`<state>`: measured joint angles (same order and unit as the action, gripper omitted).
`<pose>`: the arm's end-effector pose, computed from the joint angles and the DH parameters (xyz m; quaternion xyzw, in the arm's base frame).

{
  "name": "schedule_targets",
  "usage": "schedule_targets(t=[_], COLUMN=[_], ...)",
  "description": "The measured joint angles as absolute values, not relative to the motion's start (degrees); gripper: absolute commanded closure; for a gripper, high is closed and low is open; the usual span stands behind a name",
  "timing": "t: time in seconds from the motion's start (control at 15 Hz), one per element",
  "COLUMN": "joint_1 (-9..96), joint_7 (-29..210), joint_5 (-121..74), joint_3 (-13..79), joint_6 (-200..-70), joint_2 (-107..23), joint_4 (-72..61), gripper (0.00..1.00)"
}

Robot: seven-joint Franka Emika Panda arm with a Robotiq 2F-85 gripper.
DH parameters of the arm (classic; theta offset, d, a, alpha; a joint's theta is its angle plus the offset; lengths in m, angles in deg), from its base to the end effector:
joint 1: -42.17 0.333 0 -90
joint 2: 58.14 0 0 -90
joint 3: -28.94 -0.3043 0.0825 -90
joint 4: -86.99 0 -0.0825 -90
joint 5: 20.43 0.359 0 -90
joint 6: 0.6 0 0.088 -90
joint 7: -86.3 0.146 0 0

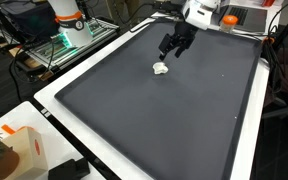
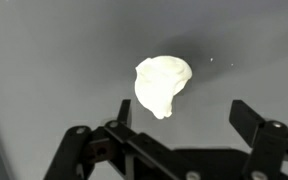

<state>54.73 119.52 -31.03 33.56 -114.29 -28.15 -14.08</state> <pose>0.5869 0.0654 0.2190 0.9699 -0.1646 -0.1058 0.1451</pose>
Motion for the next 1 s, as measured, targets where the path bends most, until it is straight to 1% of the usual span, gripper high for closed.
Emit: schedule_targets(t=[0.27, 0.47, 0.73, 1.0], joint_1=[54.9, 55.0, 54.6, 54.2], joint_7=[118.7, 118.7, 118.7, 118.7], joint_5=[-34.0, -37.6, -41.5, -41.6], joint_3=[33.3, 32.9, 32.0, 31.5], joint_6=[-114.2, -114.8, -121.8, -122.0], joint_2=[-33.6, -38.7, -46.0, -46.4], joint_4=[-16.2, -20.1, -28.7, -28.8], gripper=[0.0, 0.0, 0.0, 0.0])
